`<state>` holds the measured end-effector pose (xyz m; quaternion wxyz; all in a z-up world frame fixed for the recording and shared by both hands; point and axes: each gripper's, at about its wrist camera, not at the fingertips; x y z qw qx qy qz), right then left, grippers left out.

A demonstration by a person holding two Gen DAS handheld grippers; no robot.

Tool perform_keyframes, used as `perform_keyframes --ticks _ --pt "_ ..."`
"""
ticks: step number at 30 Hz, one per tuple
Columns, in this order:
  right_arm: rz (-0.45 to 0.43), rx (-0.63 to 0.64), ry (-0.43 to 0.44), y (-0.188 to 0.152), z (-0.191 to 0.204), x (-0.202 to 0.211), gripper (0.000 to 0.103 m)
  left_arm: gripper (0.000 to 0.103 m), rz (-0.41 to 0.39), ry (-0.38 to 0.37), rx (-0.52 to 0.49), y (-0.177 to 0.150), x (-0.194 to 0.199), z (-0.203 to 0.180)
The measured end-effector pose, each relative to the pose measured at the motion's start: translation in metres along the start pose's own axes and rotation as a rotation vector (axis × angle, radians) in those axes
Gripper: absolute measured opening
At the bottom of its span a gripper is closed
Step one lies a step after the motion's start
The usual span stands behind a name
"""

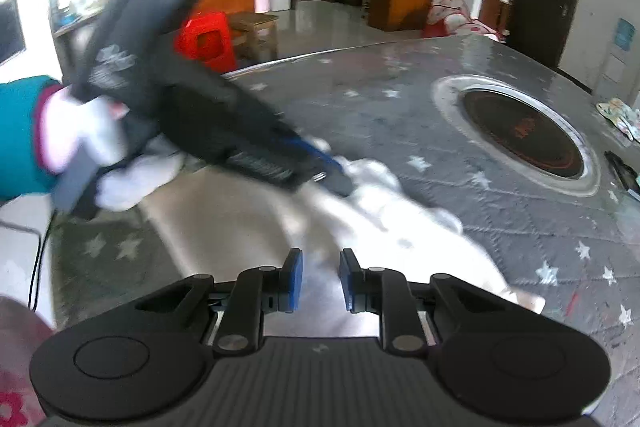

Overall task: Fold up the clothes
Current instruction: 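Carry the held hem over the strip toward the collar with both grippers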

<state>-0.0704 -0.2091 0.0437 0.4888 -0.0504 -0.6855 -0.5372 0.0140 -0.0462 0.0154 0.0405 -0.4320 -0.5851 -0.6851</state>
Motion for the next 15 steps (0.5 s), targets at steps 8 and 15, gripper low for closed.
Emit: perform_keyframes --ticks 8,15 --pt "0.030 -0.012 0.010 -0.024 0.011 0.020 0.020 0.015 -0.016 0.018 0.025 0.000 0.007 -0.001" --pt "-0.038 -0.094 -0.035 0.007 -0.026 0.016 0.020 0.015 -0.054 -0.024 -0.012 -0.015 0.046 -0.020"
Point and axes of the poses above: each gripper's, at about its wrist camera, not at the fingertips, and x roughly against the way its jaws point, z to its left, y to its top, and after that the axes turned 9 degrees about -x, right-handed
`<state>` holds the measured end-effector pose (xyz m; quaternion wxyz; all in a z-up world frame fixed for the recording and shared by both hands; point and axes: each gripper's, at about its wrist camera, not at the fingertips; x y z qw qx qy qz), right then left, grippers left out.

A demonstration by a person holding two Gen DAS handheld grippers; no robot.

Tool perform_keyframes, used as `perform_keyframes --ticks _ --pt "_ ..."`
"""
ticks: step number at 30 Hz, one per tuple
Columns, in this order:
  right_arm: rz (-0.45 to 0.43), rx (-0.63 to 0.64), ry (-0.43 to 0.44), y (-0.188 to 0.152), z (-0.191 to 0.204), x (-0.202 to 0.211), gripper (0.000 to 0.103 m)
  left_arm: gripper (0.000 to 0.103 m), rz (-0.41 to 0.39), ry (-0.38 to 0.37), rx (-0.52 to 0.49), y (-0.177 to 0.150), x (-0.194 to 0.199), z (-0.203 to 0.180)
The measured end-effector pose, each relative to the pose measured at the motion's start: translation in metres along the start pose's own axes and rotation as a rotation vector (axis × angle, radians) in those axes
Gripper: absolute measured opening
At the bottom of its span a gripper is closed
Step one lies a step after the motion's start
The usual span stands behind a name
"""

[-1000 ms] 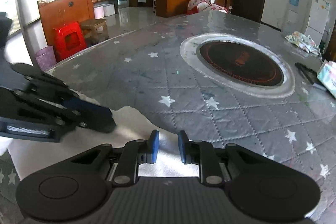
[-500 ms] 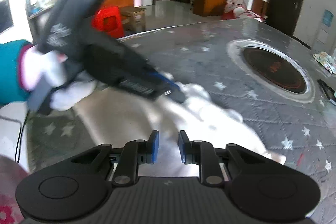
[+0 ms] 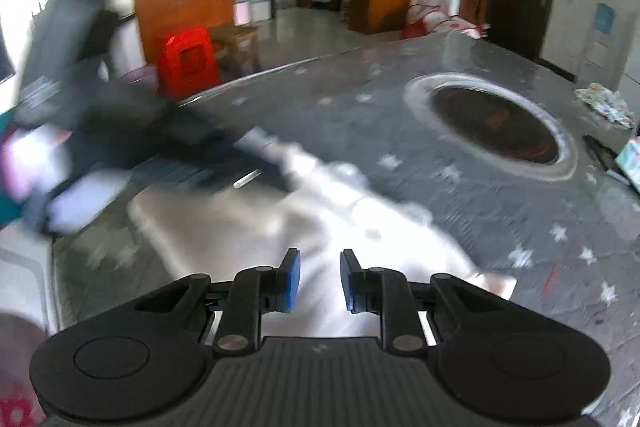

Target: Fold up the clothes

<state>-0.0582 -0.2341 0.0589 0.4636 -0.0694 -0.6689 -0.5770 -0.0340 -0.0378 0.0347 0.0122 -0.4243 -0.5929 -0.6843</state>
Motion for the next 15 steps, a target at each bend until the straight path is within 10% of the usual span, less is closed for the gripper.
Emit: perform_keyframes --ticks 15 --pt "0.013 -0.067 -0.075 0.036 -0.017 -0.082 0.021 0.015 0.027 -0.067 0.055 -0.041 0.029 -0.012"
Point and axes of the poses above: each gripper's, at about its wrist camera, not at the fingertips, and x roughly against the way its jaws point, z to its left, y to its top, and after that the axes turned 9 degrees about -x, right-handed
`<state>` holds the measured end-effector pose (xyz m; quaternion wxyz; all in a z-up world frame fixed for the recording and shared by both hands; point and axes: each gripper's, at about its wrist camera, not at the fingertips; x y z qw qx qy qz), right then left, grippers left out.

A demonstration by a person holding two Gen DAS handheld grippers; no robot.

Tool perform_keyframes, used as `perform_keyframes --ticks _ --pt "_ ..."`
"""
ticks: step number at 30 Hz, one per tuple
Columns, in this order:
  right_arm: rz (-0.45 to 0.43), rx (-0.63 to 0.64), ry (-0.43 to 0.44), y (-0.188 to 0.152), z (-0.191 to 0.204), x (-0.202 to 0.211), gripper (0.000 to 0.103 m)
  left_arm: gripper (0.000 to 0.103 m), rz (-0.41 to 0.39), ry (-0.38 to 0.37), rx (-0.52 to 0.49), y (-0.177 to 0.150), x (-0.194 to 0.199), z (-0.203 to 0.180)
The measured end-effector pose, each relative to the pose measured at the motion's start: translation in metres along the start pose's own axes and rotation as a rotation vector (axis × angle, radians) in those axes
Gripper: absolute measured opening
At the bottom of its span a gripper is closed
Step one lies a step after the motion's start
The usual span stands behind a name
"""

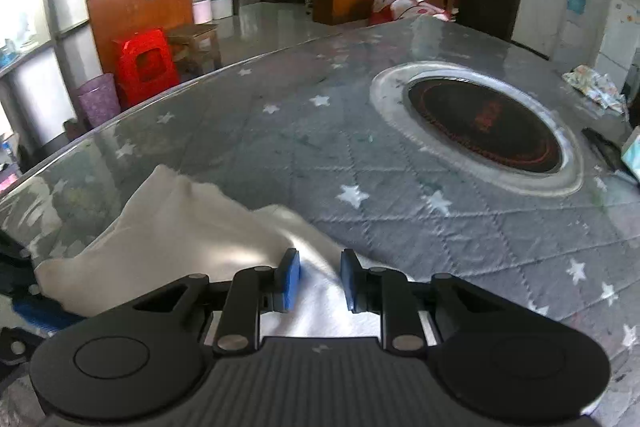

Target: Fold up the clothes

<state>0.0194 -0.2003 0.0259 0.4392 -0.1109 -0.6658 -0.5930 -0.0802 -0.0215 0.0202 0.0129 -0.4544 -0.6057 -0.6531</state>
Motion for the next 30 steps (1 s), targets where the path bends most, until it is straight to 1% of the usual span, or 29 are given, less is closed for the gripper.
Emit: perform_keyframes --ticks 3,6,9,10,11,13,17,18,20,22,26,30 --pt "-0.014 0.008 0.005 0.001 0.002 0.007 0.021 0.018 -0.022 0.017 0.018 0.007 0.000 0.006" --pt "-0.033 0.011 -0.003 -0.002 0.003 0.020 0.021 0.018 -0.039 0.046 0.051 0.016 -0.010 0.017" --pt "-0.038 0.006 -0.008 -0.008 -0.001 0.033 0.022 0.018 -0.040 0.102 0.085 0.022 -0.023 0.034" --pt "-0.037 0.003 -0.013 -0.011 -0.003 0.038 0.022 0.018 -0.030 0.129 0.091 0.022 -0.026 0.039" --pt "-0.035 0.001 -0.018 -0.015 -0.006 0.042 0.022 0.018 -0.022 0.137 0.106 0.020 -0.028 0.044" --pt "-0.027 -0.014 -0.036 -0.023 -0.014 0.047 0.022 0.018 -0.028 0.110 0.142 0.017 -0.025 0.052" --pt "-0.005 -0.080 -0.108 -0.039 -0.045 0.051 0.021 0.018 -0.025 0.115 0.117 0.015 -0.022 0.052" --pt "-0.007 -0.099 -0.117 -0.042 -0.052 0.051 0.018 0.018 -0.023 0.113 0.114 0.016 -0.022 0.052" --pt "-0.024 -0.141 -0.107 -0.043 -0.063 0.054 0.018 0.018 -0.020 0.111 0.109 0.017 -0.023 0.053" --pt "-0.051 -0.148 -0.141 -0.040 -0.065 0.059 0.020 0.018 -0.016 0.110 0.099 0.018 -0.024 0.053" --pt "-0.064 -0.142 -0.118 -0.042 -0.064 0.073 0.020 0.018 -0.013 0.109 0.087 0.016 -0.023 0.052" --pt "-0.044 -0.088 -0.086 -0.053 -0.051 0.092 0.020 0.018 -0.010 0.112 0.066 0.016 -0.023 0.050"
Point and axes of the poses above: each gripper's, at about its wrist camera, not at the fingertips, and x roughly against the way its jaws point, z to its left, y to its top, and after that the axes turned 9 degrees about -x, right-handed
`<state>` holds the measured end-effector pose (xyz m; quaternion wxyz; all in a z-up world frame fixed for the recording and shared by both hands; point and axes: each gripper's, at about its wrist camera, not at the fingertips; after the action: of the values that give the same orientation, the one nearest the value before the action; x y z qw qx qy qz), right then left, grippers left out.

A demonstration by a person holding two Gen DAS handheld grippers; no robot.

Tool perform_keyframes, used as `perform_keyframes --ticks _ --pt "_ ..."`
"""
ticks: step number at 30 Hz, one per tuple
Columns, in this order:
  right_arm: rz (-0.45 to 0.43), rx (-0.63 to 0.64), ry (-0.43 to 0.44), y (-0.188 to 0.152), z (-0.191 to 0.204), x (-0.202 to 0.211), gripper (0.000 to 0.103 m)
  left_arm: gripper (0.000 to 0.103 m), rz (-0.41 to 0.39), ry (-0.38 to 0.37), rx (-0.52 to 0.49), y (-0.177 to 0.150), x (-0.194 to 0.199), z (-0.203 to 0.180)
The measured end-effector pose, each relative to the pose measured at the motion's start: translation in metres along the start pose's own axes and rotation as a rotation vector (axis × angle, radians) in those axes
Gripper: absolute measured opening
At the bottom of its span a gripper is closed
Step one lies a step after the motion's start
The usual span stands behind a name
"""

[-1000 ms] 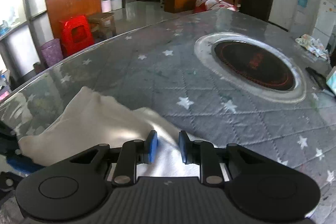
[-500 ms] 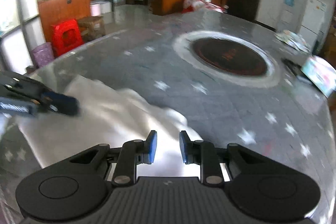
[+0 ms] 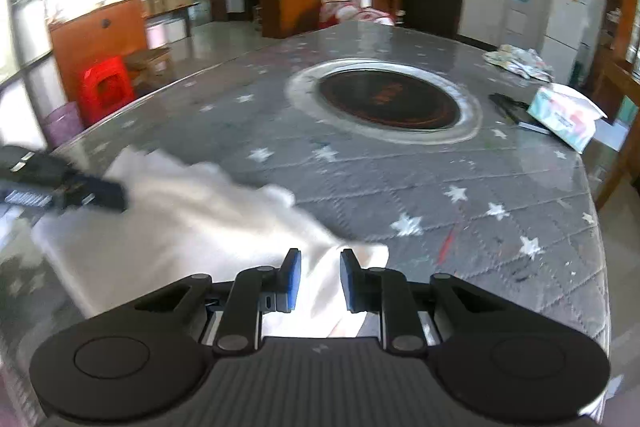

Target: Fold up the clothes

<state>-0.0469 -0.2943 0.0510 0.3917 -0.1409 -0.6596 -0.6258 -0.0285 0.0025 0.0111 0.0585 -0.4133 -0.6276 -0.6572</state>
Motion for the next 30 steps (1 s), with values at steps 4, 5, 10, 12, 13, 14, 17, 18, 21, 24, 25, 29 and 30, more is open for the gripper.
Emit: perform_keyframes --ticks 4,5,10,12,13,14,17,18,21,24,25,29,30 --pt "0.051 0.080 -0.002 -0.021 0.016 0.015 0.019 0.018 0.002 0.001 -0.017 -0.001 0.002 0.001" --pt "0.067 0.093 -0.009 -0.027 0.019 0.017 0.019 0.018 0.001 0.001 -0.022 -0.001 0.002 0.001" --pt "0.090 0.082 -0.001 -0.048 0.025 0.028 0.019 0.018 0.001 -0.004 -0.045 -0.005 0.006 0.002" --pt "0.097 0.081 0.015 -0.052 0.030 0.032 0.019 0.018 0.002 -0.006 -0.054 -0.007 0.009 0.003" --pt "0.101 0.089 0.021 -0.055 0.032 0.033 0.019 0.018 0.003 -0.009 -0.057 -0.008 0.010 0.004" --pt "0.105 0.092 0.027 -0.056 0.034 0.034 0.019 0.018 0.003 -0.012 -0.061 -0.009 0.011 0.004" --pt "0.122 0.089 0.058 -0.056 0.037 0.039 0.019 0.018 0.004 -0.021 -0.075 -0.012 0.015 0.004" --pt "0.115 0.097 0.057 -0.054 0.039 0.041 0.019 0.019 0.006 -0.023 -0.075 -0.012 0.017 0.004" --pt "0.072 0.105 0.041 -0.042 0.037 0.044 0.019 0.028 -0.001 -0.019 -0.089 -0.011 0.025 0.001" --pt "0.031 0.099 0.034 -0.028 0.033 0.038 0.019 0.035 -0.018 -0.010 -0.106 -0.009 0.032 -0.004" --pt "0.025 0.096 0.037 -0.025 0.032 0.032 0.019 0.035 -0.019 -0.013 -0.103 -0.009 0.033 -0.004" --pt "0.036 0.078 0.044 -0.016 0.028 0.004 0.019 0.035 -0.014 -0.009 -0.088 -0.007 0.032 0.000" --pt "0.045 0.070 0.041 -0.016 0.026 -0.003 0.019 0.035 -0.009 -0.005 -0.084 -0.008 0.031 0.002"
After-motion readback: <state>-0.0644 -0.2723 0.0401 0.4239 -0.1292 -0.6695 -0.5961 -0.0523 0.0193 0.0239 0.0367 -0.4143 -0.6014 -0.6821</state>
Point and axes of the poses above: each gripper's, at about its wrist camera, not at the fingertips, and x roughly against the way its jaws point, z to its left, y to its top, and after that the axes turned 9 degrees about -x, right-handed
